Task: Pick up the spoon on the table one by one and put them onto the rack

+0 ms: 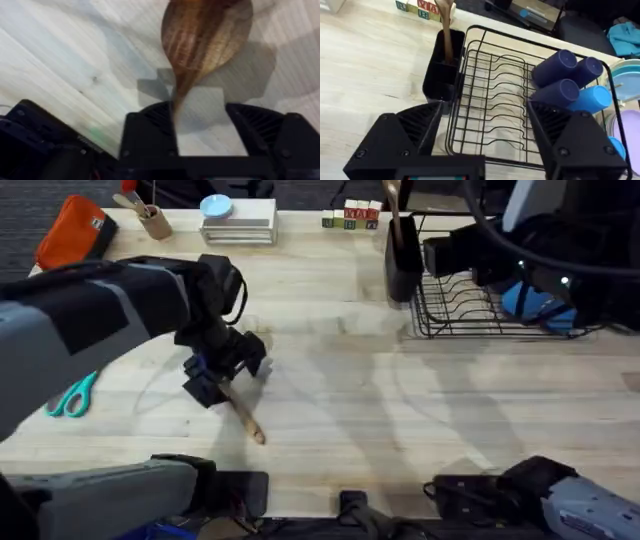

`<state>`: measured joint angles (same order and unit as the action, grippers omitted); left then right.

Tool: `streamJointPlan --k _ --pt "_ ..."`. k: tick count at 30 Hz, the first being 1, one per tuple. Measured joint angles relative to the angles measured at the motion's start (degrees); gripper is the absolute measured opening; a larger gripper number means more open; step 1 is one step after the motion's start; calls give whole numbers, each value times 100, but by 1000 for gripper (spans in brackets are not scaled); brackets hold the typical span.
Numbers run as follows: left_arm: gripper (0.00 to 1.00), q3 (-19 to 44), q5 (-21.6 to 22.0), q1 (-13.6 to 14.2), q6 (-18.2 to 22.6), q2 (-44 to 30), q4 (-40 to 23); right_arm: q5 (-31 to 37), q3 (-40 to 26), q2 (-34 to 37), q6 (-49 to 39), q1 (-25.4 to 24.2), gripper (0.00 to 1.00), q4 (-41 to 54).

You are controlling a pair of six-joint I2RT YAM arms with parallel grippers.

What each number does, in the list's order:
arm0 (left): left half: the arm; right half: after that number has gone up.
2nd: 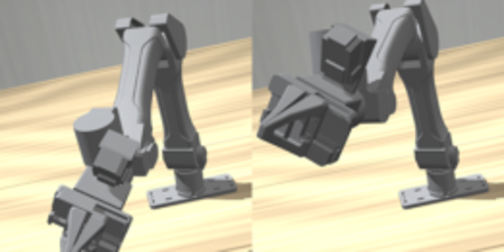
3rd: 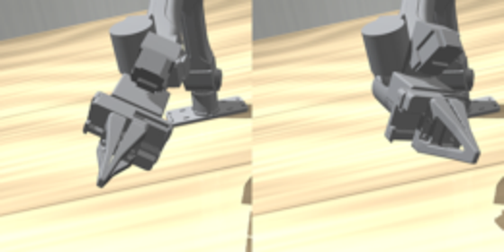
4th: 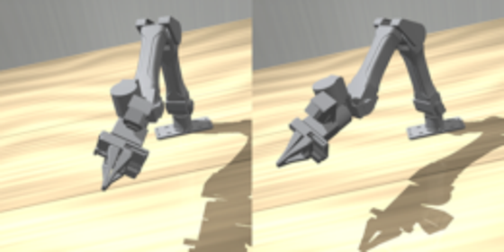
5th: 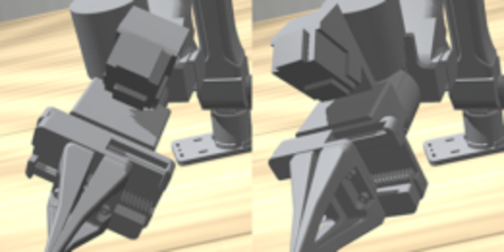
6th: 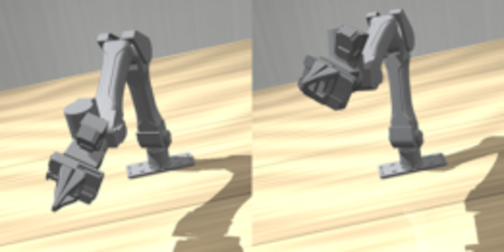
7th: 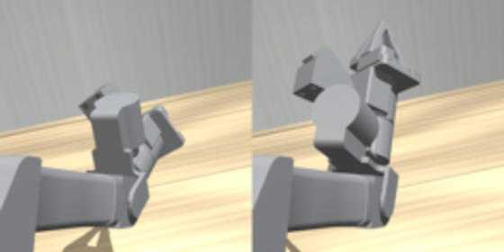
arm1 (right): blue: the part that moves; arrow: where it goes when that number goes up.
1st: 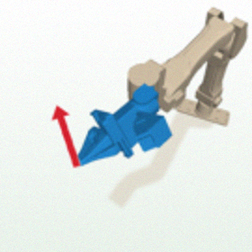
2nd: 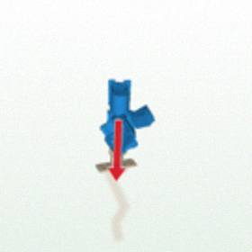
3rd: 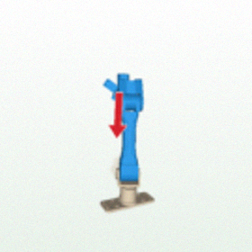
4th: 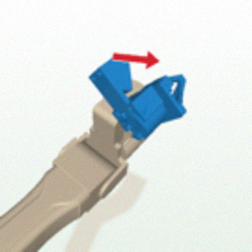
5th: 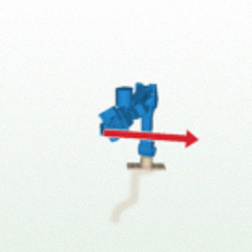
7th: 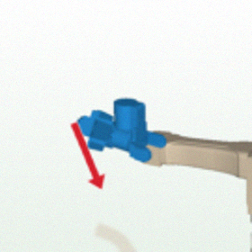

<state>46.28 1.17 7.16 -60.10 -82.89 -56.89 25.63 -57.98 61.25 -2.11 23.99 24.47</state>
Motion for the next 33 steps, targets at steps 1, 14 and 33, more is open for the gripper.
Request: streamJointPlan --k 1,14,33 --pt "642 5 -23 0 -12 -5 26 -2 0 0 0 0 993 0" --pt "55 35 -34 9 -39 -42 26 0 0 -1 0 0 993 -1" --pt "43 876 -51 10 12 -368 -36 2 0 -1 0 0 993 -527"
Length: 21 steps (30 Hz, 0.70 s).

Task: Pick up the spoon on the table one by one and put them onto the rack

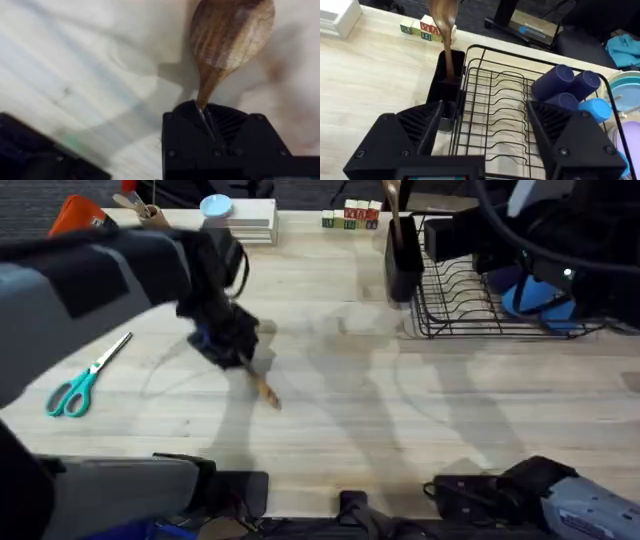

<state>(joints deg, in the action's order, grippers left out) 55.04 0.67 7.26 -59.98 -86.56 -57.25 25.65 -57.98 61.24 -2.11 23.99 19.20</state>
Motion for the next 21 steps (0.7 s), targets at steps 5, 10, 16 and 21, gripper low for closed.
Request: streamJointPlan --k 5,10,16,21 --pt "44 1276 4 150 280 0 248 0 0 -1 0 0 993 -7" --pt "43 1780 3 553 425 0 786 0 0 -25 0 0 993 -32" --pt "43 1992 19 1161 729 0 2292 0 0 -178 0 0 993 -35" --pt "43 1996 44 1668 1126 0 3617 0 0 -344 0 0 993 -35"
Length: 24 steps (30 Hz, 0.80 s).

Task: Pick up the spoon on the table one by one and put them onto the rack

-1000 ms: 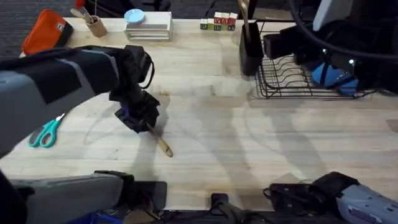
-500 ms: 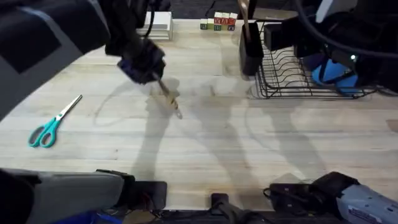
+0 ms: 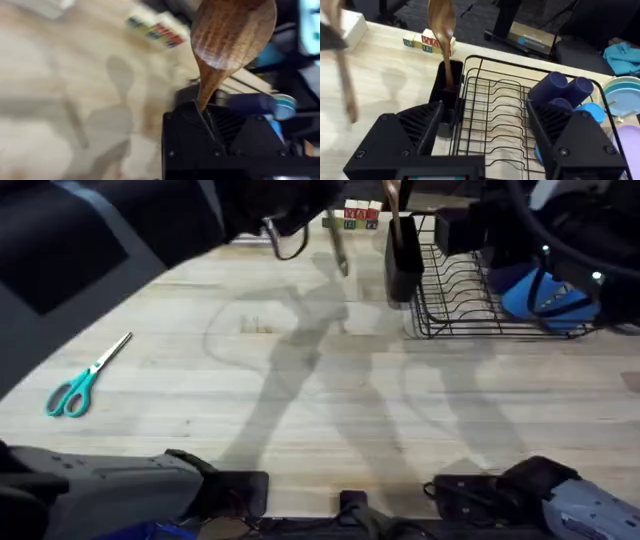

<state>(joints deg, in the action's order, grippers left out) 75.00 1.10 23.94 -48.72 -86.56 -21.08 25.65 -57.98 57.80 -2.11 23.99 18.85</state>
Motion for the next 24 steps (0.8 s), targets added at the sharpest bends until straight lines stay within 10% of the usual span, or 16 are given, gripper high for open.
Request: streamJointPlan --k 24 --pt "44 7 131 884 1027 -704 2816 0 0 -116 0 0 993 0"
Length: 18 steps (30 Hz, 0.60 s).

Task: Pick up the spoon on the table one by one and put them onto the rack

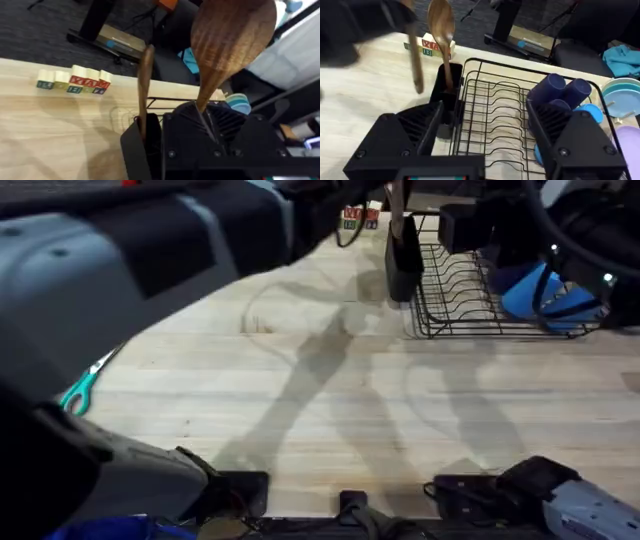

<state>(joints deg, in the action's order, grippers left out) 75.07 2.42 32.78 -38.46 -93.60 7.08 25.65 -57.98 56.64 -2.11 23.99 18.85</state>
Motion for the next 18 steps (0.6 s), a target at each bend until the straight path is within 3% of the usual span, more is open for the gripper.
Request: streamJointPlan --k 4,9,12,18 --pt "44 0 0 214 380 -413 651 0 0 0 0 0 993 0" --pt "44 0 0 355 577 -879 985 0 0 0 0 0 993 0" --pt "44 0 -2 424 831 -1072 855 0 0 0 0 0 993 0" --pt "44 0 -2 439 956 -1077 289 0 0 0 0 0 993 0"
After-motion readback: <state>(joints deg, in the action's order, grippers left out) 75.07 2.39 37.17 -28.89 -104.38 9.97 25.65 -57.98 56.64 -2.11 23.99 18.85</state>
